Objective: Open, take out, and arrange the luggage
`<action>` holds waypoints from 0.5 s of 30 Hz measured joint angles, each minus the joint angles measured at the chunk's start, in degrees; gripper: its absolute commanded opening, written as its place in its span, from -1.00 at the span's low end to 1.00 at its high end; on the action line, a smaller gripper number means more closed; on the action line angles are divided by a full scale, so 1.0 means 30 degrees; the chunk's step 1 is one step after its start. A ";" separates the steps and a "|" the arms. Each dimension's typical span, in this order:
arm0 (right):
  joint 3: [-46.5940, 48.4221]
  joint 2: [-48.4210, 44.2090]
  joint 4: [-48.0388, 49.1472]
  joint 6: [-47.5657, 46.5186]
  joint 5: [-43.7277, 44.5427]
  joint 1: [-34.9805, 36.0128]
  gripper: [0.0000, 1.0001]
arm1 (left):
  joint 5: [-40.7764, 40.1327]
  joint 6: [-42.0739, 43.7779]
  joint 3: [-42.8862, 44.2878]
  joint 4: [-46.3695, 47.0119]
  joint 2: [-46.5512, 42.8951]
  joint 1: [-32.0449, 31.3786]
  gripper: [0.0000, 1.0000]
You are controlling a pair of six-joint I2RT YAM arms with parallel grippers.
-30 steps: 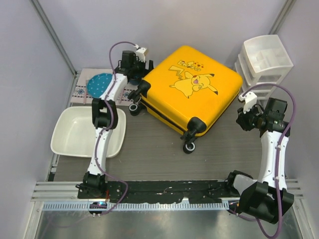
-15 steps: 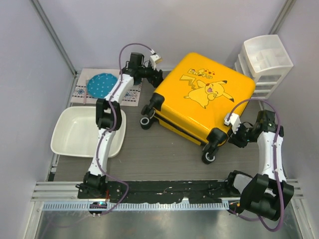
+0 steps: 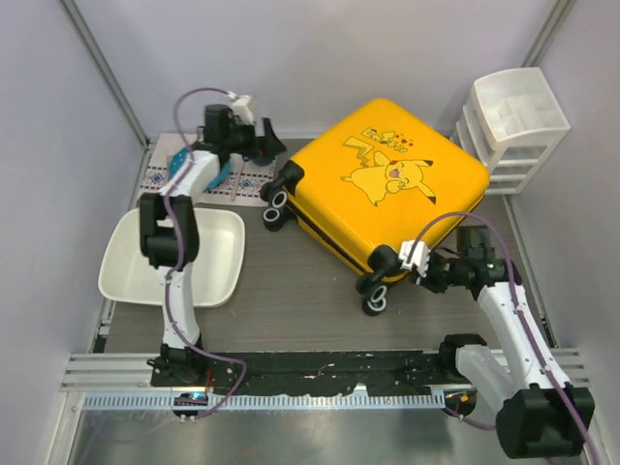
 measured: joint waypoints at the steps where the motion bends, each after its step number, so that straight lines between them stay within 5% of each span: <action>1: -0.0437 -0.0146 0.0896 0.0867 -0.0007 0.1268 -0.32 | -0.0401 -0.0503 -0.0736 -0.0175 -0.1122 0.0831 0.99; 5: -0.1435 0.0554 0.4641 0.5085 0.0255 0.6280 -0.23 | -0.2142 -0.0874 -0.3679 -0.1574 -0.6572 0.3869 0.99; 9: -0.1246 0.1268 0.6309 0.7519 0.0299 0.7599 -0.09 | -0.4182 -0.1188 -0.6091 -0.2084 -1.1132 0.3730 0.99; 15: 0.0750 -0.1246 0.5034 0.9755 0.1668 0.7541 -0.09 | -0.5719 -0.2091 -0.5435 -0.1938 -0.8626 0.0707 0.99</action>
